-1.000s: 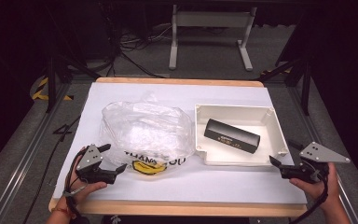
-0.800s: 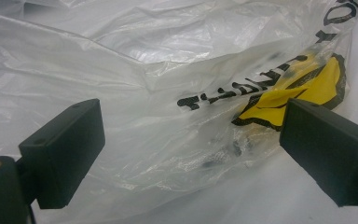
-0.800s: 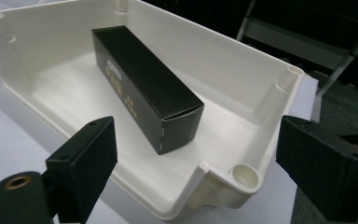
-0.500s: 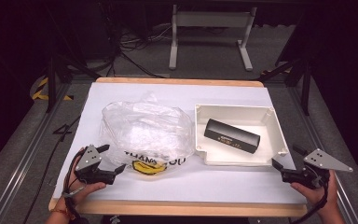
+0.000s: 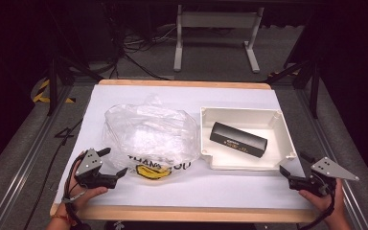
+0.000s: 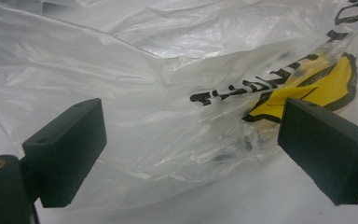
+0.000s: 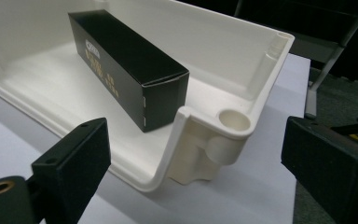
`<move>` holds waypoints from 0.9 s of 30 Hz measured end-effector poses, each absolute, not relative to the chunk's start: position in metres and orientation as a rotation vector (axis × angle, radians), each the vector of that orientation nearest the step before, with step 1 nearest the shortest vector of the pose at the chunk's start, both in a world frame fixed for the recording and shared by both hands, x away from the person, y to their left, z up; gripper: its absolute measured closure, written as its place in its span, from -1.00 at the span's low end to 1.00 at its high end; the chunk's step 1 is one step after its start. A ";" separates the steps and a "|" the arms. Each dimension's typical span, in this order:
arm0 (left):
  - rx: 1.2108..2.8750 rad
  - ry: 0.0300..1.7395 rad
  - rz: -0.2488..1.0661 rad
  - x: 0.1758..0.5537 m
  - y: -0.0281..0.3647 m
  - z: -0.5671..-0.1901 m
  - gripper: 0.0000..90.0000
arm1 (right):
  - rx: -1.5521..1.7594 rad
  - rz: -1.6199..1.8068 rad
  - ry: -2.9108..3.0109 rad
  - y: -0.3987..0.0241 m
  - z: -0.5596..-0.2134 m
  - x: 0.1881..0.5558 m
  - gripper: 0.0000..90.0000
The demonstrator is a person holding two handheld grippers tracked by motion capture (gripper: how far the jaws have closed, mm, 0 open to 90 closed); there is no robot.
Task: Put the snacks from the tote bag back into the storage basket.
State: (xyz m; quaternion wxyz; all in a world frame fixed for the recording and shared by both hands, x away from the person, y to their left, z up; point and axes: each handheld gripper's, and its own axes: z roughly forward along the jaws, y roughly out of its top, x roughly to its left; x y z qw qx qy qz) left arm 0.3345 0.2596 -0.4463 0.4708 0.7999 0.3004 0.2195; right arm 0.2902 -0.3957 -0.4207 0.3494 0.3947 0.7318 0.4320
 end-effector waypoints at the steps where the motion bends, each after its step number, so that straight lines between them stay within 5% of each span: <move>1: 1.960 0.735 0.542 0.335 0.260 -0.446 -0.80 | 1.024 1.126 1.882 -0.396 -0.422 0.289 -0.80; 27: 1.940 0.782 0.555 0.337 0.277 -0.457 -0.81 | 1.042 1.195 1.816 -0.400 -0.441 0.290 -0.82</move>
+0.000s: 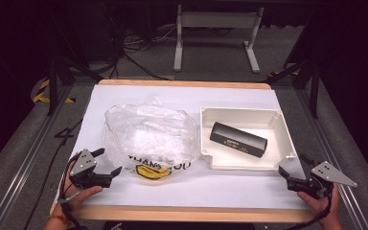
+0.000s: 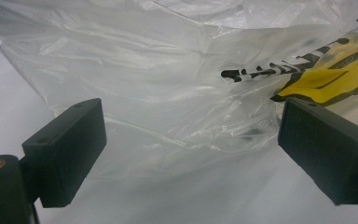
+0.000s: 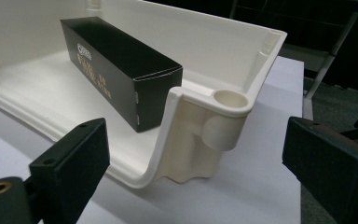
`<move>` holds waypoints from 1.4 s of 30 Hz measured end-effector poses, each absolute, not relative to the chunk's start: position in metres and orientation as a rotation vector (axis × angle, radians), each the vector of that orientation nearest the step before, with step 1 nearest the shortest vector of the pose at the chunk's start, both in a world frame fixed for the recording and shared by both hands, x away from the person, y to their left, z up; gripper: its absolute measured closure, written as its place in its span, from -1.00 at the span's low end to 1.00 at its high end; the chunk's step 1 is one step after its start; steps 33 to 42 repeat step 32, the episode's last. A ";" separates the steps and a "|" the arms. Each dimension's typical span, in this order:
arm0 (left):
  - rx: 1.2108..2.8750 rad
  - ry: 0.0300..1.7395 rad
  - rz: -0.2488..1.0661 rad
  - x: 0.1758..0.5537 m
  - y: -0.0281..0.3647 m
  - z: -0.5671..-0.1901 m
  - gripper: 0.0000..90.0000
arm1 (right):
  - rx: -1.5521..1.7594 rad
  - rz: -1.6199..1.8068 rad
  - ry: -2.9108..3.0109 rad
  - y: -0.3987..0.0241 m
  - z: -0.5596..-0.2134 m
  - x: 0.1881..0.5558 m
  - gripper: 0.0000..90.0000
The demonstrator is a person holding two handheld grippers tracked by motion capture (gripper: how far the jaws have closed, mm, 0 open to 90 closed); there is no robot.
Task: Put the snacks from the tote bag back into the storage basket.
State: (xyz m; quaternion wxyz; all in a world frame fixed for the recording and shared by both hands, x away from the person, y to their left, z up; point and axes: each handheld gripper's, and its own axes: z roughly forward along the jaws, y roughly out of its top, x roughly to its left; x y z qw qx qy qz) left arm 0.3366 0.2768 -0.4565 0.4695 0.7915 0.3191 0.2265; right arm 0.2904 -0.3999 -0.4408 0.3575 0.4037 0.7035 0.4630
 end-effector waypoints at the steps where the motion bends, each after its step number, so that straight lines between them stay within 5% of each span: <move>1: 1.939 0.780 0.556 0.337 0.277 -0.457 -0.81 | 1.051 1.197 1.810 -0.400 -0.441 0.291 -0.82; 42: 1.938 0.811 0.540 0.339 0.277 -0.457 -0.83 | 1.068 1.181 1.790 -0.400 -0.442 0.290 -0.83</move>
